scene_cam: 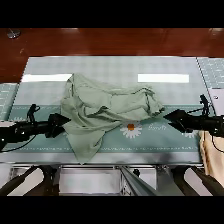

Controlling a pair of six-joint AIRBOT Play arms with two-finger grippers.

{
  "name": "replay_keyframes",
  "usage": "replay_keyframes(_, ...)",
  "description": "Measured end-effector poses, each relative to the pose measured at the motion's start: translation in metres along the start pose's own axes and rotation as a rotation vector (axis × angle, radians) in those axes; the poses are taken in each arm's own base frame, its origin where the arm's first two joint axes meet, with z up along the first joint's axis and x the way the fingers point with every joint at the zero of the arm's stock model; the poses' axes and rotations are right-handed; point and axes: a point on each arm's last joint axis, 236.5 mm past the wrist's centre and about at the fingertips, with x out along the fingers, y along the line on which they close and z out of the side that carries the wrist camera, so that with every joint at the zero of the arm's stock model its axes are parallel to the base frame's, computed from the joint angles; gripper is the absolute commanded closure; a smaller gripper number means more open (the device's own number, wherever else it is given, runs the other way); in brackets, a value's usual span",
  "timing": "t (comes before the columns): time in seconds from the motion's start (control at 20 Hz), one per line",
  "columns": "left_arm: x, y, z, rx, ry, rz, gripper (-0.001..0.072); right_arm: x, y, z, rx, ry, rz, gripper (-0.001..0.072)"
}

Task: Fold the shirts.

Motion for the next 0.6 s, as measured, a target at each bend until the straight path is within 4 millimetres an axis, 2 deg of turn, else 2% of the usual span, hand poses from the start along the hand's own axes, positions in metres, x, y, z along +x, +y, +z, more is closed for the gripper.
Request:
replay_keyframes(0.1, 0.008, -0.001, 0.004, 0.033, -0.023, 0.022, 0.0679, 0.002, -0.005, -0.002, 0.011, 0.003, -0.013, 0.0092)
replay_keyframes(0.15, 0.010, 0.001, 0.005, 0.057, -0.031, 0.040, 0.0689, 0.003, -0.008, -0.004, 0.020, 0.012, -0.019, 0.0092)
replay_keyframes(0.4, 0.012, -0.015, 0.012, 0.109, -0.048, 0.012, 0.0690, 0.013, -0.021, -0.007, 0.059, 0.050, -0.041, 0.0099)
replay_keyframes(0.6, 0.013, -0.021, 0.010, 0.122, -0.037, -0.001, 0.0689, 0.026, -0.019, 0.001, 0.037, 0.089, -0.044, 0.0099)
